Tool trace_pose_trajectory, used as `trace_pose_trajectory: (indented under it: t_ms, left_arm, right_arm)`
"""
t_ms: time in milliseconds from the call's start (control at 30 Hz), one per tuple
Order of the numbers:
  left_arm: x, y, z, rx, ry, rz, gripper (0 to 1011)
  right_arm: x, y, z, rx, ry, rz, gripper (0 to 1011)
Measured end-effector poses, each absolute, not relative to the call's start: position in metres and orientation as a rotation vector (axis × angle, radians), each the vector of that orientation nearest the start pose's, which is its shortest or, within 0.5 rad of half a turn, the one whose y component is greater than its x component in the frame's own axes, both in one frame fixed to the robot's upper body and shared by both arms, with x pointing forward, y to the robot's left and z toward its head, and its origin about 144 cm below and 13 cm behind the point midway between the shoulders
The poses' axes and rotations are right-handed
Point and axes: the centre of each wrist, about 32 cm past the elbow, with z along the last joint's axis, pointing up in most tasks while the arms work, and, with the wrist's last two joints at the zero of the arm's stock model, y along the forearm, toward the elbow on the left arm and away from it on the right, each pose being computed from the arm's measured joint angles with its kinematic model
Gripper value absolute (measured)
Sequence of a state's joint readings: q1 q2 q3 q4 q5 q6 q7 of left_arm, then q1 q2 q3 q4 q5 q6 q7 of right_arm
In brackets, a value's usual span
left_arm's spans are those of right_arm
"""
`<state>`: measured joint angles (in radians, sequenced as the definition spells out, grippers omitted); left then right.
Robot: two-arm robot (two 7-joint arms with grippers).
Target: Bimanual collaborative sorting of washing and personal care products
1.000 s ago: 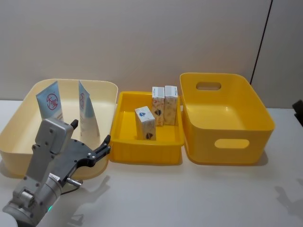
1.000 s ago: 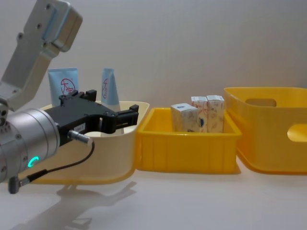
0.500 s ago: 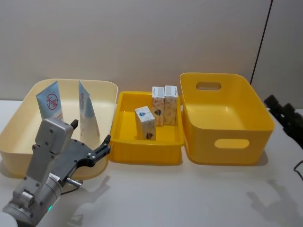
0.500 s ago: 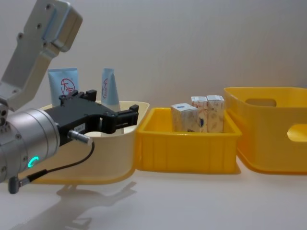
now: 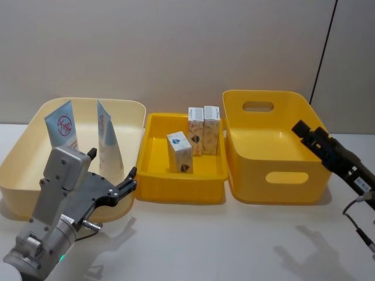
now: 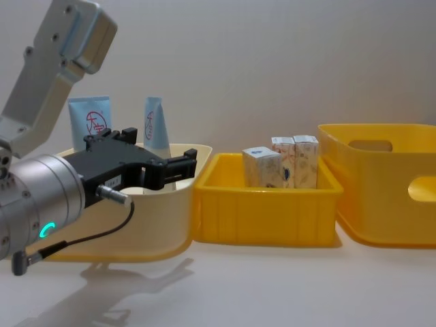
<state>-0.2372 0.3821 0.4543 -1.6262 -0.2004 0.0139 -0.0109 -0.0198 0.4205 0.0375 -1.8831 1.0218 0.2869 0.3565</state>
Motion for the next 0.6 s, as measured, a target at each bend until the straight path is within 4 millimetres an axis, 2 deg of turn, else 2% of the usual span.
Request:
trace_pose_trajectory:
  t_ms: [333,600]
  left_arm:
    - [0.492,0.198,1.204,0.061,-0.268,1.124,1003]
    - [0.492,0.198,1.204,0.061,-0.268,1.124,1003]
  right_arm:
    - [0.447,-0.312,1.251,0.376,0.285,-0.925,1002]
    - [0.458,-0.298,1.250,0.305,0.191,-0.928,1001]
